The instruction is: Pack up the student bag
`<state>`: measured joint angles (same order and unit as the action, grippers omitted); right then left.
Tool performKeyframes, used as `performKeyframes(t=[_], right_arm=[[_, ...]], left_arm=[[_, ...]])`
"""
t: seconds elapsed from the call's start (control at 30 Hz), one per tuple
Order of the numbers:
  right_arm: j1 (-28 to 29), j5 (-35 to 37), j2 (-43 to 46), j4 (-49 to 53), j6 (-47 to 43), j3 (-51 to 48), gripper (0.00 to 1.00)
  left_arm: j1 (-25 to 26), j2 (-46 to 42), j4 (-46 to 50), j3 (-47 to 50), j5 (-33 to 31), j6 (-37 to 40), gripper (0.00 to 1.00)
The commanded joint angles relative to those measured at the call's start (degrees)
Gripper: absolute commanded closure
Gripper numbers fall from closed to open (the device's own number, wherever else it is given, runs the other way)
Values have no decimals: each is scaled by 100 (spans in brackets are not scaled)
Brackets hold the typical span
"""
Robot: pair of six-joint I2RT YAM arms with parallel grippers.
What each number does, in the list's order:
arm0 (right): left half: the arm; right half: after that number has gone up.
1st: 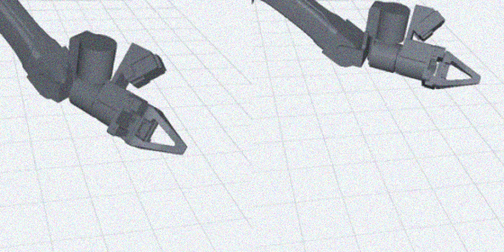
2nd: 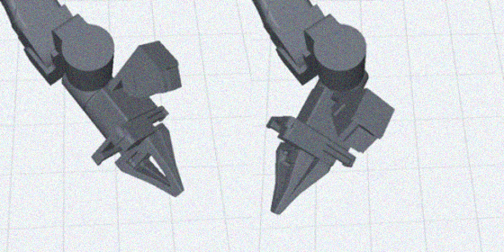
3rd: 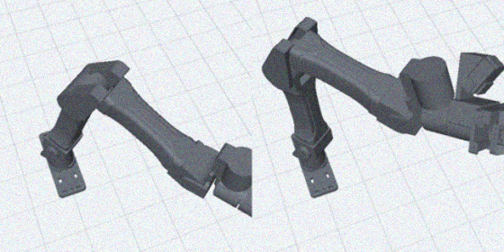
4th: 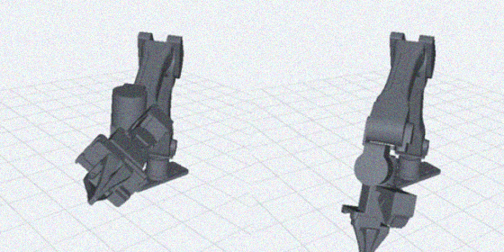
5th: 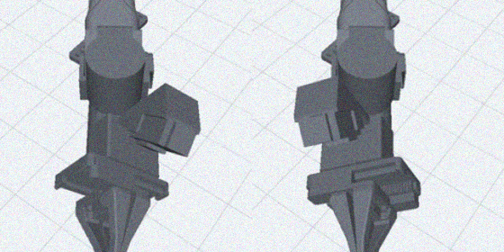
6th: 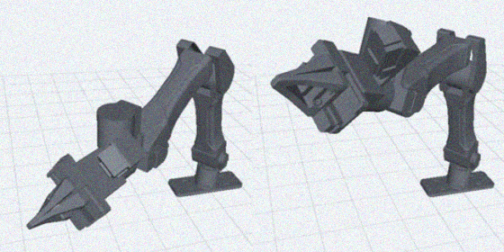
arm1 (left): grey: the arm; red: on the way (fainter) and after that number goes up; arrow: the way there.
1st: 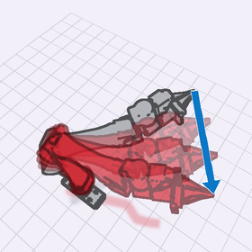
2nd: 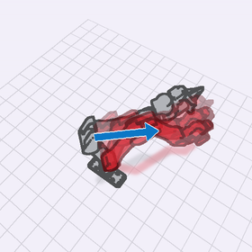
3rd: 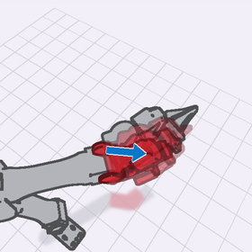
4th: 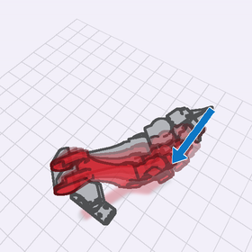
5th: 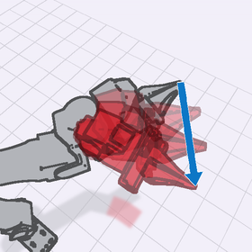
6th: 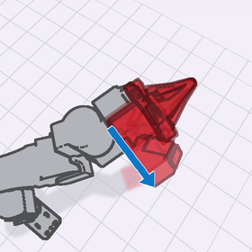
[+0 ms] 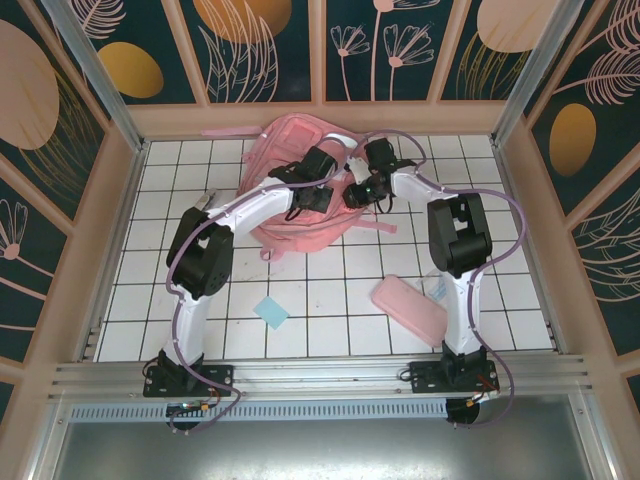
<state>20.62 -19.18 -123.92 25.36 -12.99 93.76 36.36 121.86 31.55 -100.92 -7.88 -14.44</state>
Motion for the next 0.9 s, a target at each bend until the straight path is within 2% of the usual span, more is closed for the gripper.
performKeyframes(t=[0.0,0.13,0.2,0.4,0.6,0.7,0.87], right_arm=[[-87,-106,-35,-227,124,-174,72],[-181,-1181,249,261,52,41,66],[-190,-1326,424,326,-18,-22,65],[-201,-139,647,30,-99,-329,65],[32,-200,457,-44,-150,-281,65],[228,-37,473,-207,-160,-526,64],[302,-188,550,-581,112,-974,64]], left_arm=[[18,-453,-60,-32,235,-103,100],[3,-487,67,87,-82,-15,100],[4,-526,90,218,-175,46,100],[3,-833,102,759,-123,533,100],[3,-990,77,989,-137,677,100],[8,-1011,68,975,-161,677,100],[5,-994,60,956,-172,697,100]])
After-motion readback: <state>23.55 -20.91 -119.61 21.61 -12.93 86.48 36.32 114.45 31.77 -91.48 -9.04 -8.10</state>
